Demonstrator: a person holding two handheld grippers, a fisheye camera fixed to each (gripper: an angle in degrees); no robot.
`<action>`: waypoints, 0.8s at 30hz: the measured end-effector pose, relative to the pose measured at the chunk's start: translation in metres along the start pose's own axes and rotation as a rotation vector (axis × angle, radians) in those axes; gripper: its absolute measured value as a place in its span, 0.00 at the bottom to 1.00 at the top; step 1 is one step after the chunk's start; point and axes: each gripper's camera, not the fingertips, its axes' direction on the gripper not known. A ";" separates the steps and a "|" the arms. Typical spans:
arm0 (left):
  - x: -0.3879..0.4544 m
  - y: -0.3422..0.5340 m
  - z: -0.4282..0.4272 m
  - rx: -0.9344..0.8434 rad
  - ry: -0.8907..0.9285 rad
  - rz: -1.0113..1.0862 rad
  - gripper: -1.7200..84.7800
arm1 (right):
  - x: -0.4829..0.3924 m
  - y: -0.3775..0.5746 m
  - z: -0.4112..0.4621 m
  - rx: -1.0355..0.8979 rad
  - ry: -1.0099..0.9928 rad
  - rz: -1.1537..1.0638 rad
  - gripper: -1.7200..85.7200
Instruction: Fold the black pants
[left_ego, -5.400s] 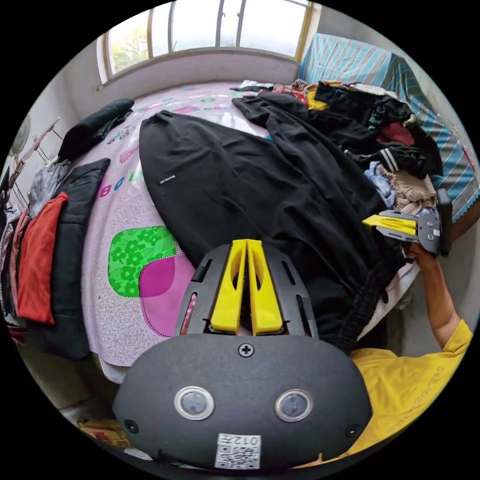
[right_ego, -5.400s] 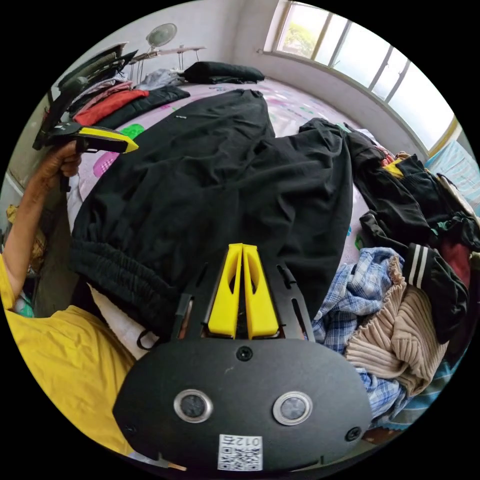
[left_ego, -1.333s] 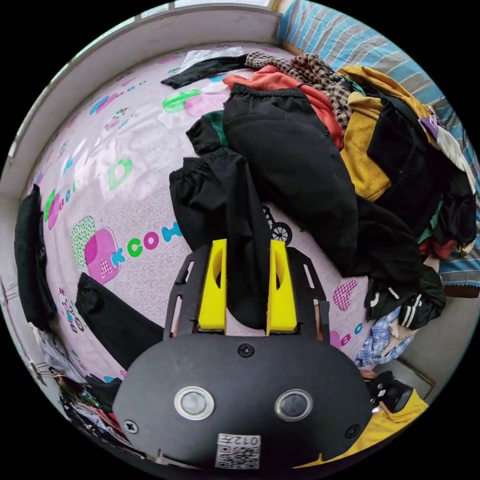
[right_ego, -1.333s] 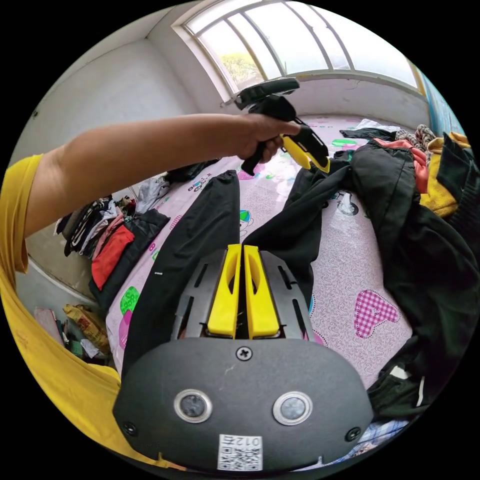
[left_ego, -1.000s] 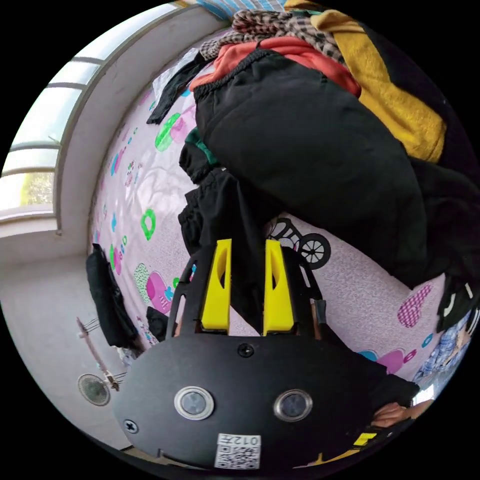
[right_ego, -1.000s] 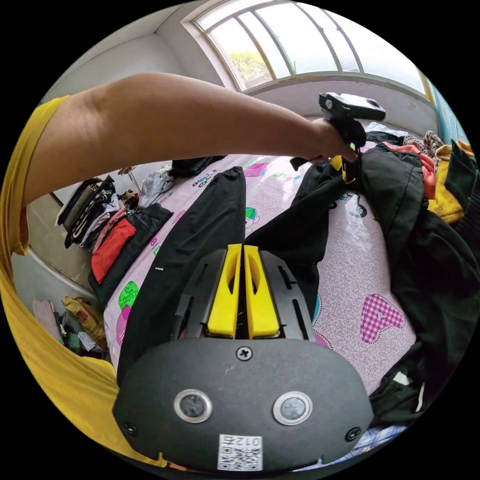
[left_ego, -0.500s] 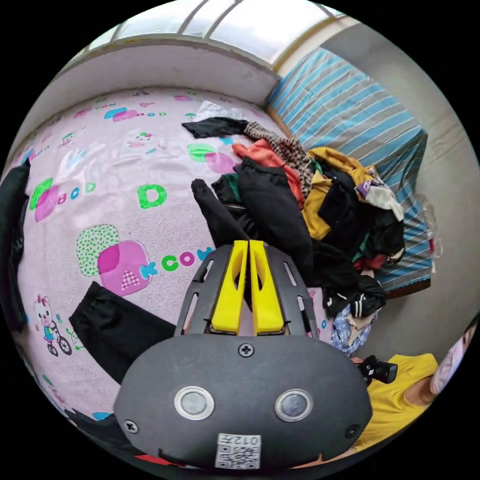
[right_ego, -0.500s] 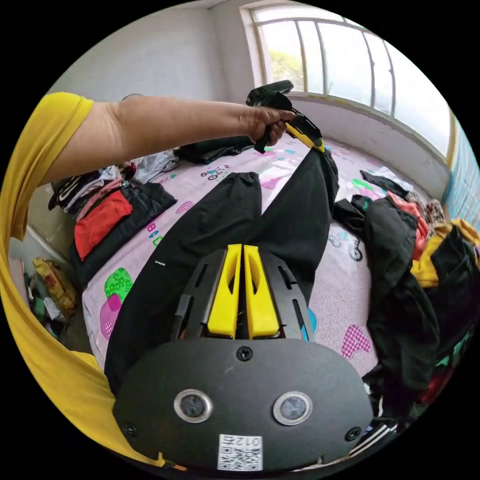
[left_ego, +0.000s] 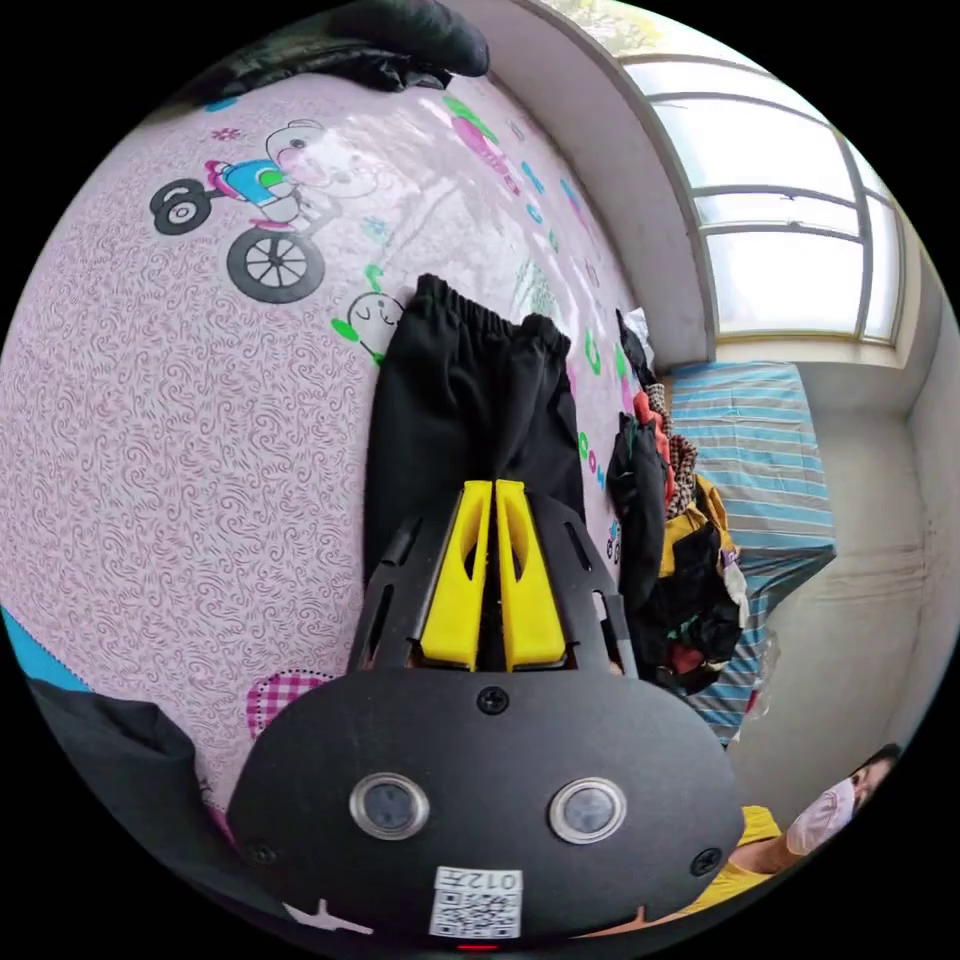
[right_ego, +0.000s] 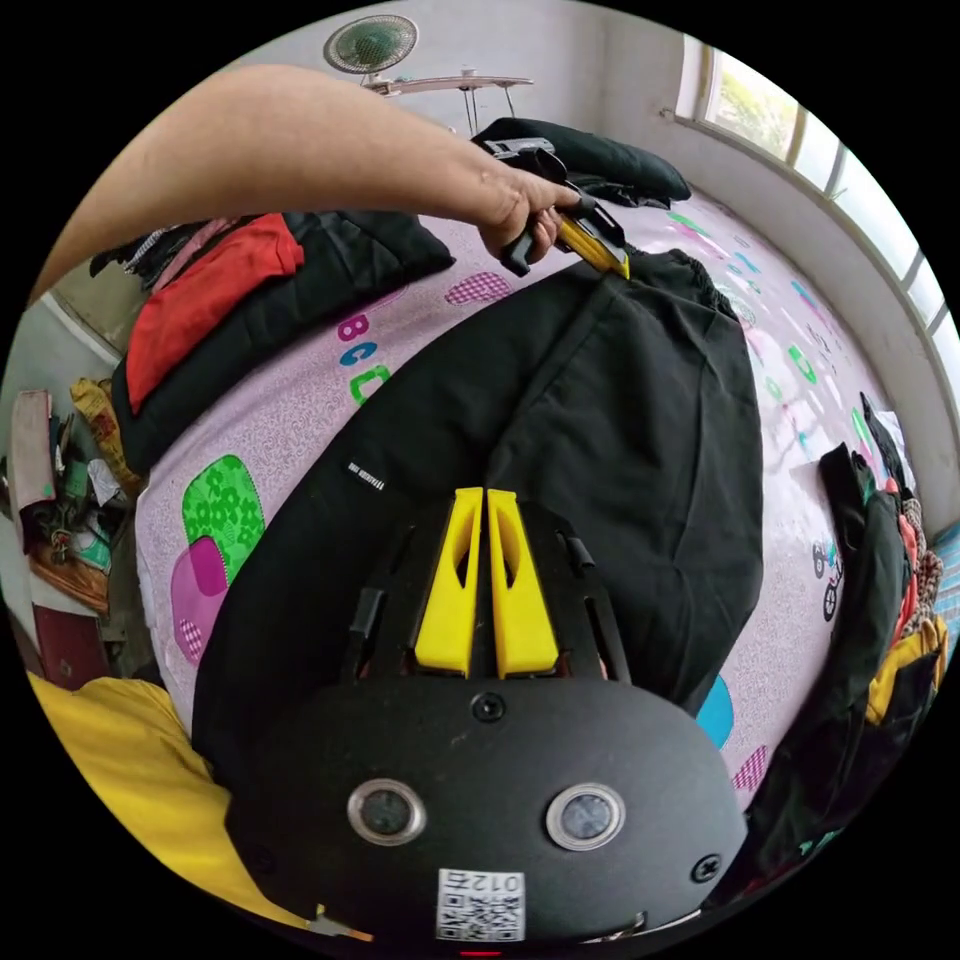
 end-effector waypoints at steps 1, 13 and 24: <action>0.007 -0.001 -0.008 -0.001 -0.017 0.031 0.02 | 0.002 0.000 0.000 0.000 -0.002 0.013 0.02; 0.093 0.002 -0.110 -0.035 -0.203 0.381 0.02 | -0.032 -0.018 -0.040 0.095 0.057 -0.053 0.02; 0.017 0.080 -0.186 0.146 -0.173 -0.068 0.03 | -0.054 -0.021 0.039 -0.047 0.024 -0.079 0.03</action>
